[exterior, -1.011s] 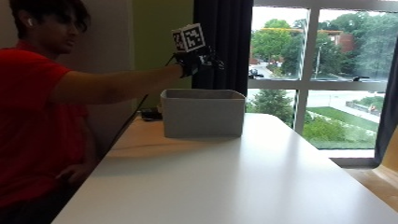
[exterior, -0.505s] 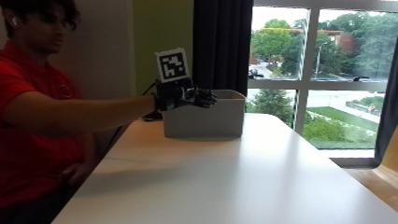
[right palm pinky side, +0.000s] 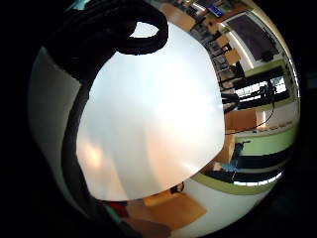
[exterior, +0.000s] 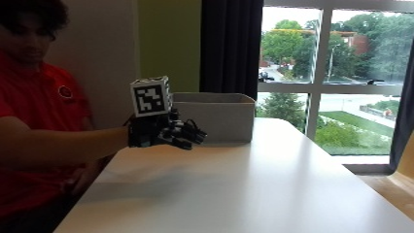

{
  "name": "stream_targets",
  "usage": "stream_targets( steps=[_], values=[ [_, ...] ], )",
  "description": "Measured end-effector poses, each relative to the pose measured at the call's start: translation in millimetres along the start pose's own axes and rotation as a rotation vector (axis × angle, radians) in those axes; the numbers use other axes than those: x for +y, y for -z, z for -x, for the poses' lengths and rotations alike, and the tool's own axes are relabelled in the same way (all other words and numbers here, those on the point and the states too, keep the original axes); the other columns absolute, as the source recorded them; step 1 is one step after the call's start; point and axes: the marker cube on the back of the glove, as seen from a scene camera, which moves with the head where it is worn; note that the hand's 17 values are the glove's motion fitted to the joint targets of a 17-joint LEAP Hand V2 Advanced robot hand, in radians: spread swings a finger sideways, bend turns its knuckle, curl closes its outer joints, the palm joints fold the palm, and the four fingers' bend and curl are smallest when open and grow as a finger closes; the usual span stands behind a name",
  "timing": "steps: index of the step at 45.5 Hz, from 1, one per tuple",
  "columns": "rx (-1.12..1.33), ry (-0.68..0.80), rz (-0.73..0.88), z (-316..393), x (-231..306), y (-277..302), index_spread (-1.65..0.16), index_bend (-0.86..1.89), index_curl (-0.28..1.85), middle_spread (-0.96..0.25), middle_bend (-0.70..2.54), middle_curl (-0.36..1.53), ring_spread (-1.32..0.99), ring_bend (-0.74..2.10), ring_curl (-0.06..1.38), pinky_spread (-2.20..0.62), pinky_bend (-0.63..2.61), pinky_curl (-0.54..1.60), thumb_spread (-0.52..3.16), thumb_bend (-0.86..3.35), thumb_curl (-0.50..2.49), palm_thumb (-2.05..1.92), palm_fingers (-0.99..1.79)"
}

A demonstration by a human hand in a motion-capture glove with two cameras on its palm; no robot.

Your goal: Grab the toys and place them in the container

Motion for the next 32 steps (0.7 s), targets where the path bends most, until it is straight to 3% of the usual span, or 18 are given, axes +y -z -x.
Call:
stream_targets(
  steps=[12,32],
  values=[
    [-0.137,-0.145,0.016,-4.5,9.8,-19.5,-0.39,0.36,0.39,-0.18,0.26,0.39,-0.20,0.58,0.25,0.03,0.76,0.29,1.17,-0.04,0.32,-0.04,0.17],
    [-0.154,-0.149,0.014,9.9,3.0,-25.6,-0.40,0.34,0.41,-0.18,0.24,0.38,-0.20,0.55,0.23,0.03,0.72,0.29,1.18,-0.04,0.30,-0.04,0.20]
  ],
)
